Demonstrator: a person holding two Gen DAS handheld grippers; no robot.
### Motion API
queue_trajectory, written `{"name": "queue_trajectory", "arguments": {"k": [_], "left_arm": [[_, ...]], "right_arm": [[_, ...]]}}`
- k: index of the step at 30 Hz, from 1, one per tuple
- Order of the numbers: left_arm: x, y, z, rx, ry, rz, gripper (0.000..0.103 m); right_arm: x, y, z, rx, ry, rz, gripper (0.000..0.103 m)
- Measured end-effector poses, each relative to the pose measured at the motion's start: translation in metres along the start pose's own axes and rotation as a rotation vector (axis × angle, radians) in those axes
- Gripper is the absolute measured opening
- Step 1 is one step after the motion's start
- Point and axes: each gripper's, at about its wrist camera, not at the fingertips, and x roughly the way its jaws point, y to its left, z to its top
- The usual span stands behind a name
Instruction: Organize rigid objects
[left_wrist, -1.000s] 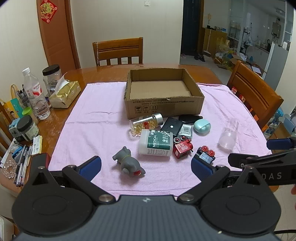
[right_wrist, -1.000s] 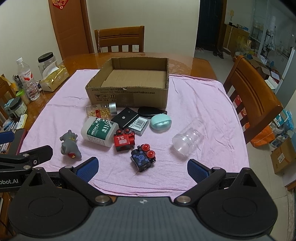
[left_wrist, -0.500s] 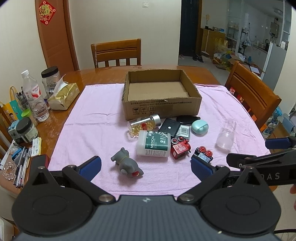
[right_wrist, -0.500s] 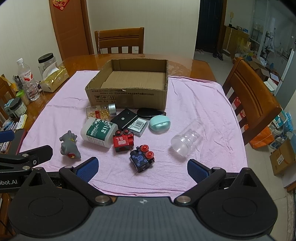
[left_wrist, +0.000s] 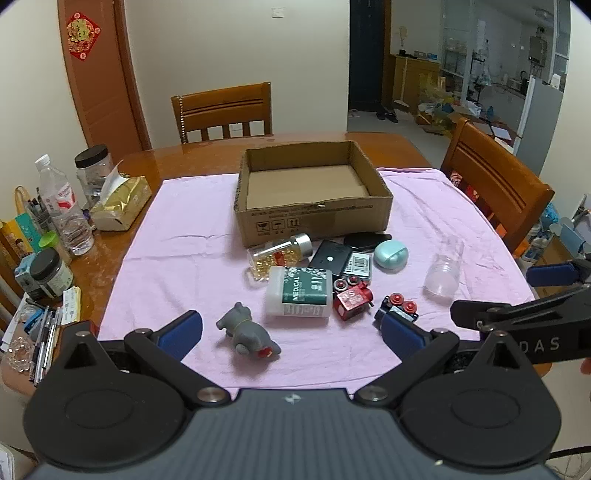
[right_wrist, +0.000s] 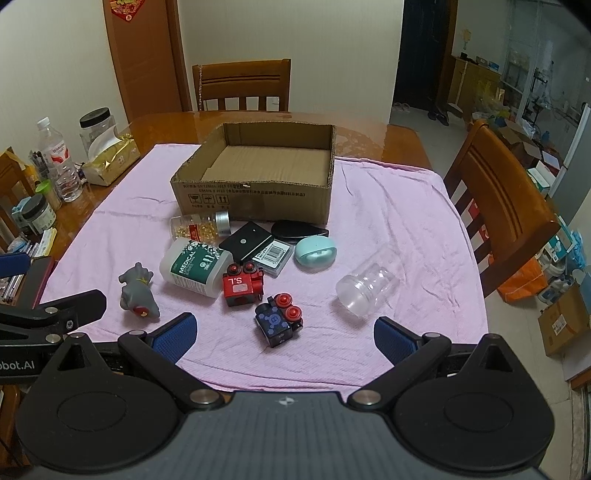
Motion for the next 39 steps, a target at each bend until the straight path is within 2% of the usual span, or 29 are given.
{"name": "queue_trajectory", "arguments": {"k": [12, 19, 27, 33, 39], "left_arm": [[0.027, 0.009, -0.017, 0.043, 0.025, -0.095, 0.102], [0.054, 0.025, -0.029, 0.052, 0.055, -0.094, 0.102], [0.095, 0.049, -0.044, 0.073, 0.122, -0.103, 0.102], [0.125, 0.053, -0.051, 0.186, 0.182, -0.104, 0.102], [0.155, 0.068, -0.047, 0.220, 0.213, -0.148, 0.102]], "right_arm": [[0.019, -0.007, -0.020, -0.003, -0.015, 0.052, 0.103], [0.046, -0.006, -0.040, 0.013, 0.037, 0.074, 0.103], [0.084, -0.004, -0.052, 0.040, 0.095, 0.037, 0.103], [0.102, 0.003, -0.049, 0.059, 0.125, -0.001, 0.103], [0.117, 0.012, -0.042, 0.101, 0.139, -0.032, 0.103]]}}
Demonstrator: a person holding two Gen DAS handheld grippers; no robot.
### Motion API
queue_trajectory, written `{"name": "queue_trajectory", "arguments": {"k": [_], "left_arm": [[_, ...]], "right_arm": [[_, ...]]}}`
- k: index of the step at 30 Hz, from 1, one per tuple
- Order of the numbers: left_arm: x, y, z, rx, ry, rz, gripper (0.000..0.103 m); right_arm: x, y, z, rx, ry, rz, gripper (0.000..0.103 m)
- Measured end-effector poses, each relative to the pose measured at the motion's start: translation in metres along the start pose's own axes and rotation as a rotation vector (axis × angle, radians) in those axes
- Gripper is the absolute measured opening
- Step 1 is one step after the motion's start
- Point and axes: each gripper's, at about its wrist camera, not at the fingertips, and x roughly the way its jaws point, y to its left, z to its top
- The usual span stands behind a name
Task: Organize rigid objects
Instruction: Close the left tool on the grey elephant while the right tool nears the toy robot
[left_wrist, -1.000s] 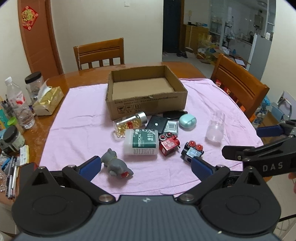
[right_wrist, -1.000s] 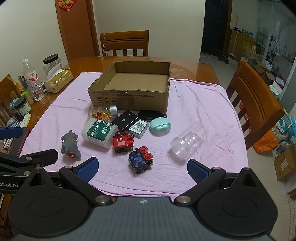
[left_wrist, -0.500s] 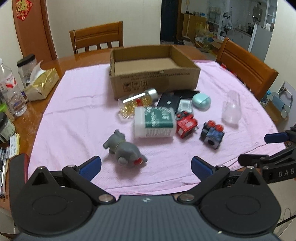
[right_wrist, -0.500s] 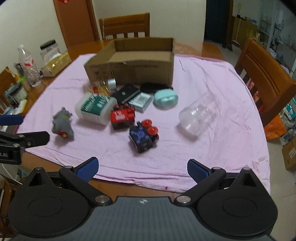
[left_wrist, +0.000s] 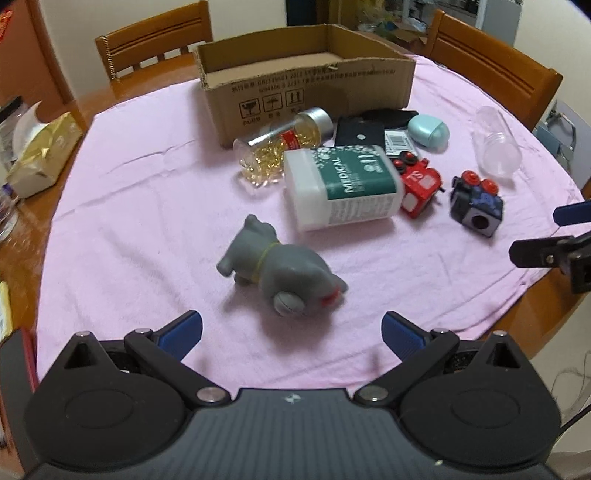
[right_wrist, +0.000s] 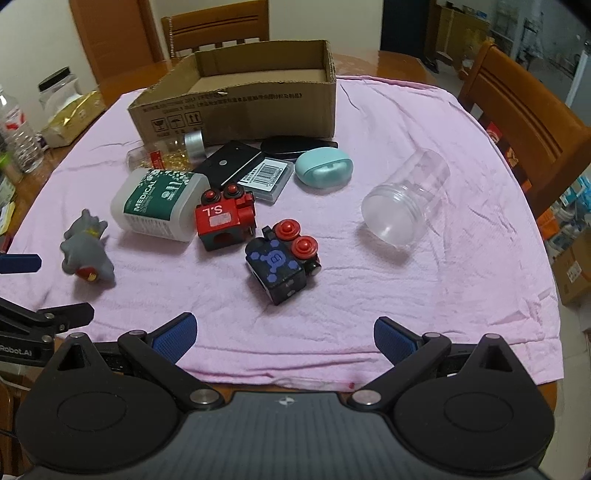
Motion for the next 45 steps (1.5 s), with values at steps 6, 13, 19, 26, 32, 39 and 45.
{"name": "queue_trajectory", "arguments": {"k": [6, 13, 19, 26, 32, 39, 45], "left_arm": [[0.022, 0.014, 0.009, 0.068, 0.017, -0.056, 0.102], [0.035, 0.022, 0.012, 0.097, 0.038, -0.106, 0.103], [0.035, 0.025, 0.012, 0.119, 0.027, -0.121, 0.103], [0.036, 0.026, 0.013, 0.129, 0.025, -0.127, 0.103], [0.036, 0.026, 0.012, 0.139, 0.016, -0.133, 0.103], [0.032, 0.022, 0.017, 0.241, -0.014, -0.120, 0.102], [0.026, 0.021, 0.020, 0.325, -0.072, -0.166, 0.091]], "right_arm": [[0.018, 0.007, 0.009, 0.039, 0.019, -0.053, 0.103], [0.042, 0.011, 0.016, 0.076, 0.013, -0.110, 0.103], [0.059, 0.013, 0.016, 0.082, 0.001, -0.148, 0.103], [0.062, 0.011, 0.012, 0.103, -0.050, -0.145, 0.103], [0.060, 0.001, 0.016, 0.171, -0.023, -0.189, 0.103], [0.049, -0.019, 0.001, 0.215, -0.019, -0.214, 0.103], [0.049, -0.021, 0.001, 0.195, -0.016, -0.202, 0.103]]}}
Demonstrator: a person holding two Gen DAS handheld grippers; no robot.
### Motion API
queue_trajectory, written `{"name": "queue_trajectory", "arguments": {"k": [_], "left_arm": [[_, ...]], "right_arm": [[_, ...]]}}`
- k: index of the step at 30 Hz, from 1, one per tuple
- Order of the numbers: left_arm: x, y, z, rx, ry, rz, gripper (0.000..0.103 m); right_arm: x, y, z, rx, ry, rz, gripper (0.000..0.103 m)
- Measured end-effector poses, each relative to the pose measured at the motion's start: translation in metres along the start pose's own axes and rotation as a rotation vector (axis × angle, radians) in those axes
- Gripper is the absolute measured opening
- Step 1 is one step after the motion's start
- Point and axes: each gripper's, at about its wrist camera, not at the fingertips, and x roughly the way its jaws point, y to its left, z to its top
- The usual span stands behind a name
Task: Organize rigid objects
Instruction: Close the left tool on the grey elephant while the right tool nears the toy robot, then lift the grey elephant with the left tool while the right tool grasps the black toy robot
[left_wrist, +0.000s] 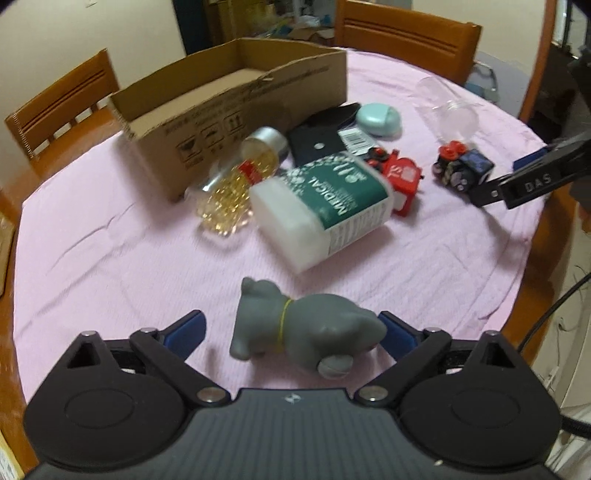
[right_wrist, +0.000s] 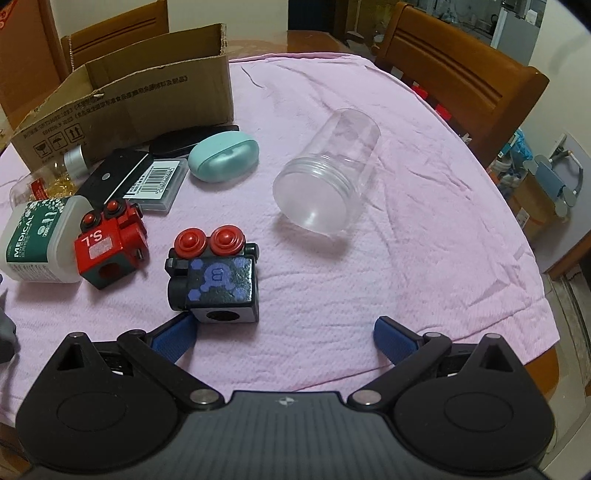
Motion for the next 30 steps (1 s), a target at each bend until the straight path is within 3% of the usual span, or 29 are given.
{"name": "queue_trajectory", "arguments": {"k": [6, 9, 13, 21, 25, 30], "left_arm": [[0.000, 0.001, -0.001, 0.008, -0.008, -0.054, 0.076], [0.001, 0.003, 0.001, -0.005, -0.014, -0.075, 0.075], [0.002, 0.009, 0.002, -0.030, -0.007, -0.053, 0.074], [0.003, 0.013, 0.005, -0.041, -0.005, -0.047, 0.074], [0.004, 0.014, 0.005, -0.056, -0.002, -0.049, 0.074], [0.003, 0.015, 0.007, -0.065, 0.002, -0.053, 0.073]], "right_arm": [[0.001, -0.001, -0.001, 0.000, -0.012, 0.001, 0.103], [-0.002, 0.001, 0.000, 0.007, -0.001, 0.007, 0.103], [-0.012, 0.012, 0.004, -0.009, -0.051, 0.037, 0.103], [0.000, 0.036, 0.013, -0.099, -0.076, 0.044, 0.081], [0.004, 0.034, 0.014, -0.086, -0.073, 0.050, 0.073], [0.003, 0.035, 0.018, -0.090, -0.070, 0.041, 0.057]]}}
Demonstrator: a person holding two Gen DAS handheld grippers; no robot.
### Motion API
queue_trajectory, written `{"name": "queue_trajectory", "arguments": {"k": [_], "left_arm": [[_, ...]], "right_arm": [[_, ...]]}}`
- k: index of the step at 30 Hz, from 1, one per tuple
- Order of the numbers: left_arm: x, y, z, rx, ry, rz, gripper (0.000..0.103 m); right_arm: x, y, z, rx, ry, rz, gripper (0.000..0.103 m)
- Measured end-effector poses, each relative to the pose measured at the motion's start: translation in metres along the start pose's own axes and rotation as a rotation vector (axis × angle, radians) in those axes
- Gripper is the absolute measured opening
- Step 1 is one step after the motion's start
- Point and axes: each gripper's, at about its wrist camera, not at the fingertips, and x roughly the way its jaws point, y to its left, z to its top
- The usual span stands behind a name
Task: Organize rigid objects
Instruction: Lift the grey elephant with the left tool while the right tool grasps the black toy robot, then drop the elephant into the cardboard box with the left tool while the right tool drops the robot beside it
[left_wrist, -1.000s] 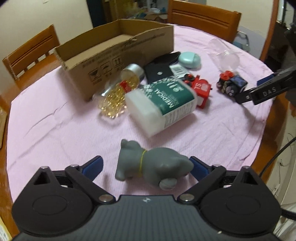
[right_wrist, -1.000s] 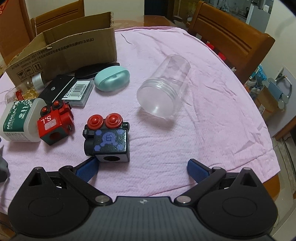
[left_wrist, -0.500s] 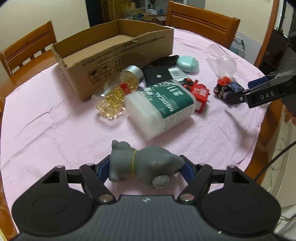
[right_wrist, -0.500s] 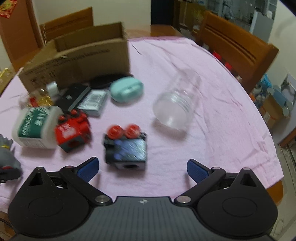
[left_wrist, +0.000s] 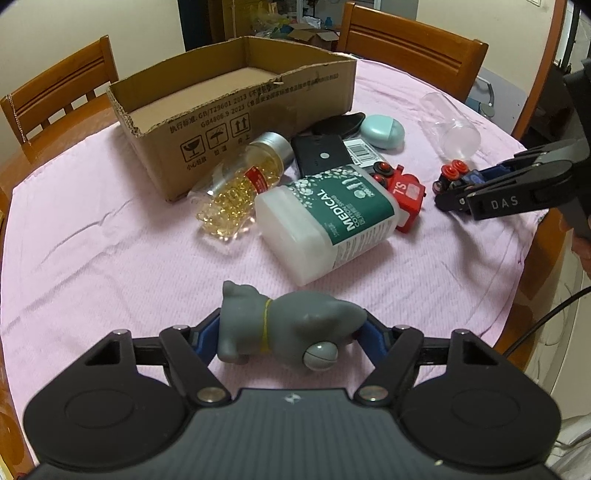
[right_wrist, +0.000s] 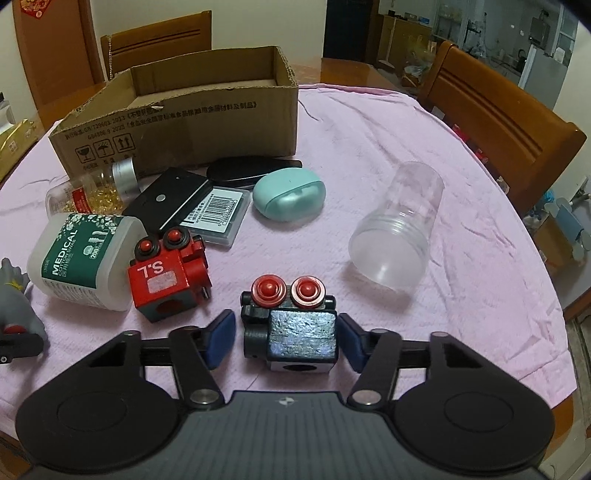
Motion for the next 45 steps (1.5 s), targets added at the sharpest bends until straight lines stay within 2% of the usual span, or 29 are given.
{"name": "queue_trajectory", "arguments": {"k": [9, 18, 25, 32, 35, 41, 45], "left_arm": [[-0.001, 0.000, 0.007, 0.001, 0.017, 0.006, 0.072], [-0.014, -0.002, 0.016, 0.019, 0.020, -0.011, 0.072], [-0.027, -0.006, 0.034, -0.021, 0.019, 0.038, 0.072], [-0.046, -0.018, 0.065, -0.118, 0.014, 0.120, 0.072], [-0.055, -0.021, 0.084, -0.156, 0.010, 0.131, 0.072], [-0.070, -0.016, 0.133, -0.138, -0.059, 0.167, 0.072], [-0.066, 0.005, 0.169, -0.112, -0.105, 0.193, 0.072]], "right_arm": [[-0.002, -0.001, 0.004, -0.020, 0.017, 0.011, 0.057], [-0.016, -0.001, 0.016, -0.096, 0.032, 0.024, 0.056], [-0.029, -0.009, 0.033, -0.180, 0.044, 0.125, 0.056], [-0.045, -0.026, 0.062, -0.342, 0.030, 0.268, 0.056], [-0.052, -0.034, 0.078, -0.415, 0.019, 0.334, 0.056], [-0.065, -0.043, 0.119, -0.503, -0.028, 0.406, 0.056], [-0.062, -0.041, 0.150, -0.509, -0.059, 0.403, 0.056]]}}
